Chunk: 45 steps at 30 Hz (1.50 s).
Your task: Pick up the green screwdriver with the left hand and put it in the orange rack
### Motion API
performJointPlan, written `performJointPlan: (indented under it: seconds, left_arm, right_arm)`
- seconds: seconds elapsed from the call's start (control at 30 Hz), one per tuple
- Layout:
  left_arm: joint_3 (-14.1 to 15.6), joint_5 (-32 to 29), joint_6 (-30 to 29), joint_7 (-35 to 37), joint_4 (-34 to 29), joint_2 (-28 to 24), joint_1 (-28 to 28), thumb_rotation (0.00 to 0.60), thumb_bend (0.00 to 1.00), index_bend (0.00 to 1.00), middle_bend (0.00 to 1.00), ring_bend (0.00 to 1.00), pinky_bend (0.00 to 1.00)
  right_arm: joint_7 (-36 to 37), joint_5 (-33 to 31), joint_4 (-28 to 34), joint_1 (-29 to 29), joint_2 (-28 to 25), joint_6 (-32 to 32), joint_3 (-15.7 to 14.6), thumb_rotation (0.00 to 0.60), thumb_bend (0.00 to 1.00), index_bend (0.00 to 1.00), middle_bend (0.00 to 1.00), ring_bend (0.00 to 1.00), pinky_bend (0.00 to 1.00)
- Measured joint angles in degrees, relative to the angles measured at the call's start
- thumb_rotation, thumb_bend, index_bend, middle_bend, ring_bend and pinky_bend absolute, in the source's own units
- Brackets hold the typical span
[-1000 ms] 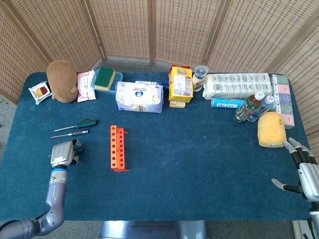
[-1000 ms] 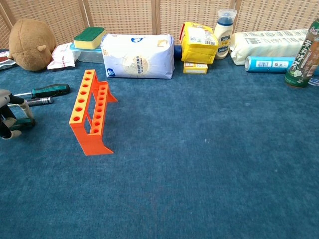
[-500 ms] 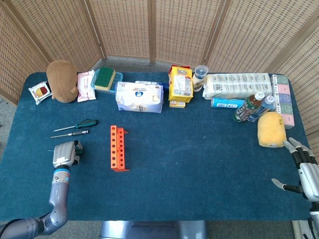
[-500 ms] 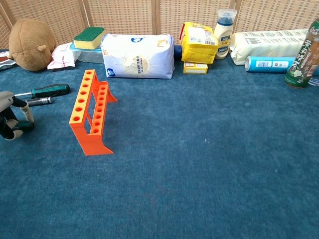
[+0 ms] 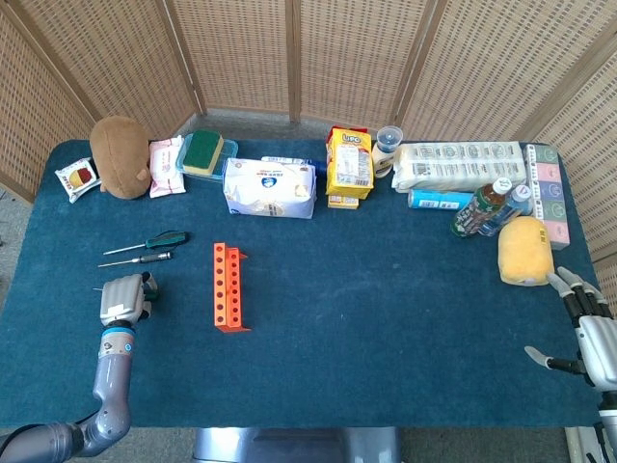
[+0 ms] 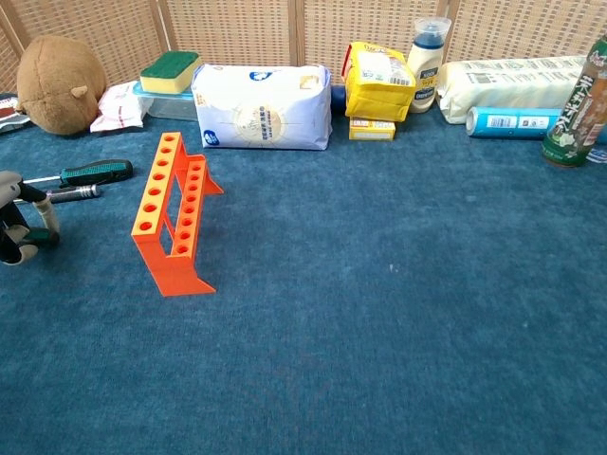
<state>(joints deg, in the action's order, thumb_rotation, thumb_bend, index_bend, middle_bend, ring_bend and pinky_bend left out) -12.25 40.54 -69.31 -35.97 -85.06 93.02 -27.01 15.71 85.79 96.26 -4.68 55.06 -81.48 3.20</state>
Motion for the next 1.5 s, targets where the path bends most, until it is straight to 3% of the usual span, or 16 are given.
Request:
performJointPlan:
  seconds: [0.53, 0.83, 0.93, 1.17, 1.33, 1.5]
  left_arm:
    - [1.4, 3.3, -2.5, 1.6, -6.5, -4.0, 1.5, 0.600, 0.42, 0.51, 0.89, 1.00, 1.00]
    - [3.3, 11.5, -3.2, 6.5, -14.5, -9.5, 3.2, 0.600, 0.43, 0.51, 0.89, 1.00, 1.00]
    - [4.6, 18.2, -2.7, 12.7, -17.1, -13.1, 4.4, 0.600, 0.43, 0.51, 0.89, 1.00, 1.00]
    - [7.7, 37.3, -5.5, 34.8, -21.0, -22.3, 8.5, 0.600, 0.43, 0.51, 0.89, 1.00, 1.00]
    - [9.3, 43.7, -7.0, 52.6, -21.8, -26.6, 9.8, 0.600, 0.43, 0.51, 0.89, 1.00, 1.00]
    - [11.0, 50.8, -8.3, 75.6, -20.4, -29.8, 9.8, 0.600, 0.43, 0.51, 0.89, 1.00, 1.00]
  right_arm:
    - [-0.2, 0.3, 0.2, 0.0, 0.0, 0.1, -0.2, 0.600, 0.15, 0.05, 0.04, 0.00, 0.00]
    - [-0.5, 0.2, 0.3, -0.1, 0.1, 0.3, -0.3, 0.600, 0.15, 0.05, 0.04, 0.00, 0.00]
    - [-0.8, 0.2, 0.3, -0.2, 0.2, 0.5, -0.3, 0.600, 0.15, 0.05, 0.04, 0.00, 0.00]
    - [-2.2, 0.1, 0.5, -0.5, 0.7, 1.1, -0.5, 0.600, 0.16, 0.05, 0.04, 0.00, 0.00]
    - [-3.3, 0.2, 0.8, -0.7, 1.1, 1.6, -0.7, 0.600, 0.15, 0.05, 0.04, 0.00, 0.00]
    - [-4.0, 0.1, 0.9, -0.8, 1.4, 1.8, -0.8, 0.600, 0.15, 0.05, 0.04, 0.00, 0.00]
